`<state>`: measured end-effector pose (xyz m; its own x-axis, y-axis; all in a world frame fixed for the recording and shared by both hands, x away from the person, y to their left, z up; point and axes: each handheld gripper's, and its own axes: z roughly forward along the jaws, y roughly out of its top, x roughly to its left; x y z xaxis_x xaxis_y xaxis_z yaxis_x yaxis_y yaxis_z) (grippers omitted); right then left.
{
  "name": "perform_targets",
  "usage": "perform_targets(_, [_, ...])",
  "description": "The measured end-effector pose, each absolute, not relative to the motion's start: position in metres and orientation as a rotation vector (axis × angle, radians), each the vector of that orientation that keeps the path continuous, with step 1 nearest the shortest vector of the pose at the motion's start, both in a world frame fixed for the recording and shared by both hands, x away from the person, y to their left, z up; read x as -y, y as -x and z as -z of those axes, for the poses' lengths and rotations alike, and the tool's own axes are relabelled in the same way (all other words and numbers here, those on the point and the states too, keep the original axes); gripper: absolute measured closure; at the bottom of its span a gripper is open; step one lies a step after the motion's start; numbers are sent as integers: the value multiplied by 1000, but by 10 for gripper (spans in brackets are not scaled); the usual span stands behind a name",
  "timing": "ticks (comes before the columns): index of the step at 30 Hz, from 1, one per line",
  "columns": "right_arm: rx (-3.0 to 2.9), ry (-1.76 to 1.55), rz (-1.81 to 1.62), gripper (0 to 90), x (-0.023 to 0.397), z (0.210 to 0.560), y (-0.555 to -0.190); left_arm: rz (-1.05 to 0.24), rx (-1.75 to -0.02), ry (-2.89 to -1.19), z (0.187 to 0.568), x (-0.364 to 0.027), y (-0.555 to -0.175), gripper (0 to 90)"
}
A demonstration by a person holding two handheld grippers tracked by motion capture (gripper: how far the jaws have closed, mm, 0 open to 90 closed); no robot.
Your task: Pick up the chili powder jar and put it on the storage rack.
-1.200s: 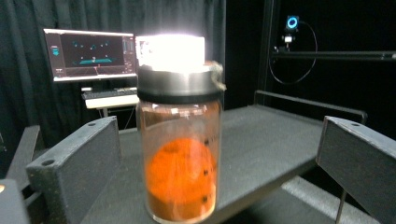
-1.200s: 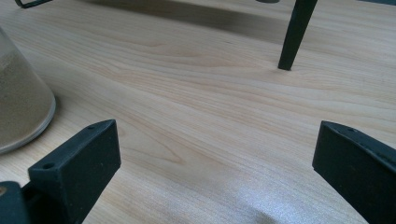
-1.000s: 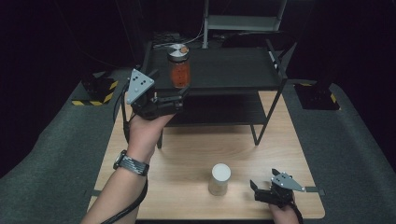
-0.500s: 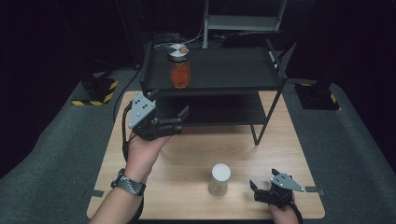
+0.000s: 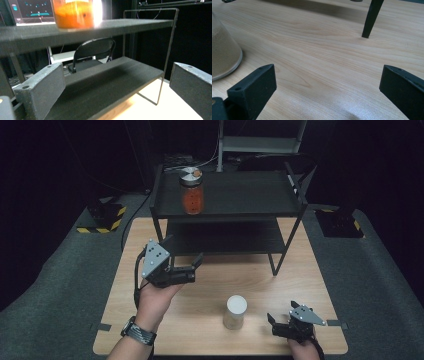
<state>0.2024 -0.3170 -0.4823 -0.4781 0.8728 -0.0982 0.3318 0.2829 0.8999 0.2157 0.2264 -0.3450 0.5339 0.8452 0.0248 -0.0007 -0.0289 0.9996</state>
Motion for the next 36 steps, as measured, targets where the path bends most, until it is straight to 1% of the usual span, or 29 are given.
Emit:
perform_targets(3, [-1954,-1077,-1159,2,317,482,-202,-817,-774,-1474,355,-227,-212,3])
perform_targets(7, [-1954,-1076,-1158,2,317,482,-202,-806,-781,-1492,365,-229,-211,3])
perform_targets(18, [-1957,-1075,-1152,2,315,482,-202,-741,-815,-1542,410,-235,-206,3])
perform_targets(27, [-1956,-1073,-1148,2,315,482,-202,-691,-844,-1564,434,-238,-204,3])
perform_targets(31, [-1956,-1070,-1145,2,314,482,-202,-662,-874,-1577,454,-238,-202,3])
perform_targets(36, [-1955,-1069,-1143,2,314,482,-202,-654,-895,-1600,469,-238,-199,3])
